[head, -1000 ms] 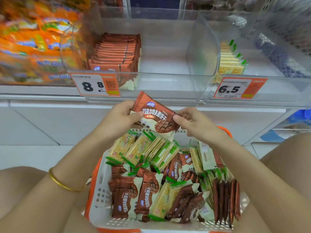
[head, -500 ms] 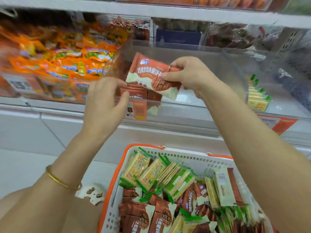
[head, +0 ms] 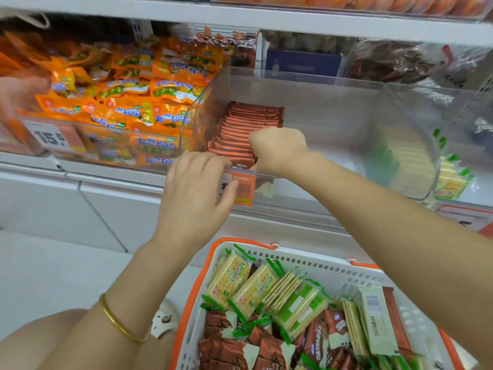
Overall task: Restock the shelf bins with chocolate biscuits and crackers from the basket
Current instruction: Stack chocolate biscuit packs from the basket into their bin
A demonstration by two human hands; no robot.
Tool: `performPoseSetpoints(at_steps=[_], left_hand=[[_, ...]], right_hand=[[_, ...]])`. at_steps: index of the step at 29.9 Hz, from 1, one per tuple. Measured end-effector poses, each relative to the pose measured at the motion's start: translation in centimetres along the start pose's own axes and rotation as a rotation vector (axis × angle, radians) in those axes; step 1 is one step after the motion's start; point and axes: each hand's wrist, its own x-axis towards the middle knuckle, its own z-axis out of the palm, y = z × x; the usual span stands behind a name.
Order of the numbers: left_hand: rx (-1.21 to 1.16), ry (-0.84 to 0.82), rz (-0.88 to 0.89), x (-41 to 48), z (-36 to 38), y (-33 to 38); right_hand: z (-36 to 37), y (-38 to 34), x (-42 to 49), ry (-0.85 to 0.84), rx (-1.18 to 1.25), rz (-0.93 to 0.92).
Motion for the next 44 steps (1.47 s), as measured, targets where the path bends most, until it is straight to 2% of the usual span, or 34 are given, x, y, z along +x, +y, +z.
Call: performPoseSetpoints(at_steps=[7, 10, 13, 15, 16, 18, 22, 25, 27, 33, 39, 44], left_hand=[[-0.014, -0.006, 0.016, -0.2, 0.2, -0.2], [-0.005, 0.054, 0.072, -0.5, -0.2, 0.3], [-0.013, 0.191, 0.141, -1.9, -0.7, 2.5], [-0.080, 0.177, 0.206, -3.5, -0.3, 4.6], [-0.111, 0.109, 0.247, -4.3, 0.4, 5.5], [-0.124, -0.108, 0.332, -6.0, 2.7, 7.0], [-0.109, -0.528, 0.420, -8.8, 7.5, 9.0], [-0.113, -0.706, 0.431, -10.0, 9.8, 9.9], [-0.115, -0.749, 0.438, -10.4, 10.4, 10.2], [-0.114, -0.791, 0.397, -10.2, 10.8, 10.2], [-0.124, -0.809, 0.374, -10.6, 10.9, 9.8], [-0.112, -0.840, 0.362, -10.7, 10.8, 9.2]], right_hand=[[0.3, 1.3, -0.2, -0.039, 0.106, 0.067], [-1.4, 1.7, -1.8, 0.028, 0.187, 0.118], [-3.7, 2.0, -6.8, 0.227, 0.409, 0.157], [-4.4, 2.3, -11.6, 0.282, 0.700, 0.169], [-3.9, 2.6, -13.9, 0.248, 0.825, 0.173], [-0.9, 3.6, -17.5, 0.039, 0.919, 0.200], [10.8, 6.6, -21.8, -0.537, 0.687, 0.371], [17.5, 7.2, -24.2, -0.765, 0.516, 0.368], [20.3, 6.5, -25.0, -0.777, 0.529, 0.350], [26.0, 5.3, -25.7, -0.698, 0.585, 0.443], [27.1, 4.9, -25.3, -0.651, 0.702, 0.532], [26.9, 5.6, -24.8, -0.686, 0.948, 0.557]])
